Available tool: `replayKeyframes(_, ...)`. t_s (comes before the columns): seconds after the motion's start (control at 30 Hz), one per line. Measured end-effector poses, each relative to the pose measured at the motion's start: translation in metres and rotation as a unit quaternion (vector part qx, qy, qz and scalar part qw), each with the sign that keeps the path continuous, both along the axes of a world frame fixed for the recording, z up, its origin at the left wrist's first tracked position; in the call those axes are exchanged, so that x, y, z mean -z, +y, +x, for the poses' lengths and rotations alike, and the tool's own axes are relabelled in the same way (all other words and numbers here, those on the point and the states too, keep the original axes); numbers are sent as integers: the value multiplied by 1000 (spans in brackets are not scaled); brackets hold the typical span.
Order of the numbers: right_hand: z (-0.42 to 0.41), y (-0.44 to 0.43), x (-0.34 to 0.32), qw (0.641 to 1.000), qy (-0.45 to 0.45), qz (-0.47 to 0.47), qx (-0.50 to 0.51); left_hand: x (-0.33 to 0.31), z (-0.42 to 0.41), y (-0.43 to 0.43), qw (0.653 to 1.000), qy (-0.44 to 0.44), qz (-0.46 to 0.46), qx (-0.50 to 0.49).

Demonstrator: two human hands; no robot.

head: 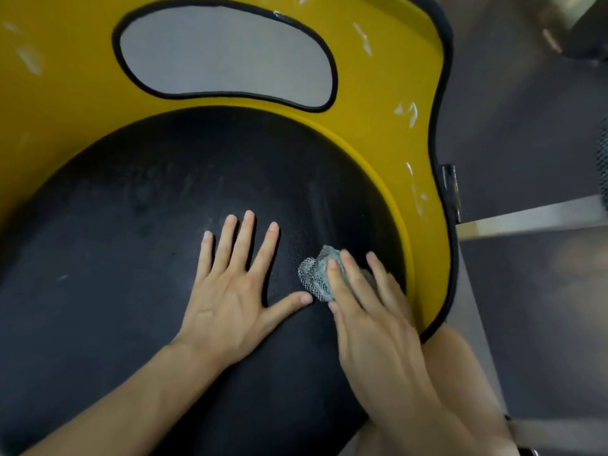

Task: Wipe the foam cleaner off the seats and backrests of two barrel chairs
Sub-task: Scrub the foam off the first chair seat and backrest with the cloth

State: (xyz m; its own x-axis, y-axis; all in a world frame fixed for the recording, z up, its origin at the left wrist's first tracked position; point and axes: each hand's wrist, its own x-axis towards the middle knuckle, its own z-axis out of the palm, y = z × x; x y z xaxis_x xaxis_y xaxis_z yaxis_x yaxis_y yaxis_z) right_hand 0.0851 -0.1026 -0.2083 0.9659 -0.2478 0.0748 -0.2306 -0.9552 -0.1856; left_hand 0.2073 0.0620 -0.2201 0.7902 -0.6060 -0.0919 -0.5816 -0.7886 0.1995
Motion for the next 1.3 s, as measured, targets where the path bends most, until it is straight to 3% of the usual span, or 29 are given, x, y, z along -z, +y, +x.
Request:
replayKeyframes(0.17, 50, -10, 7, 998, 57, 10, -1, 3, 1, 2, 1000, -3, 1, 10)
replayKeyframes(0.37, 135, -16, -1, 996, 13, 39, 79, 5, 0, 1, 1000, -7, -4, 6)
replayKeyframes(0.53, 62, -7, -14, 987, 103, 105, 57, 4, 1, 2, 1000, -4, -3, 7)
replayKeyframes(0.63, 31, 3, -10, 985, 157, 60, 47, 4, 1, 2, 1000, 0, -10, 1)
replayKeyframes(0.97, 159, -27, 5, 995, 70, 3, 77, 6, 1, 1, 1000, -4, -4, 7)
replayKeyframes(1.13, 93, -13, -3, 993, 99, 62, 18, 8, 1, 2, 1000, -8, -2, 12)
replayKeyframes(1.3, 83, -7, 6, 998, 65, 16, -1, 8, 1, 1, 1000, -7, 4, 10)
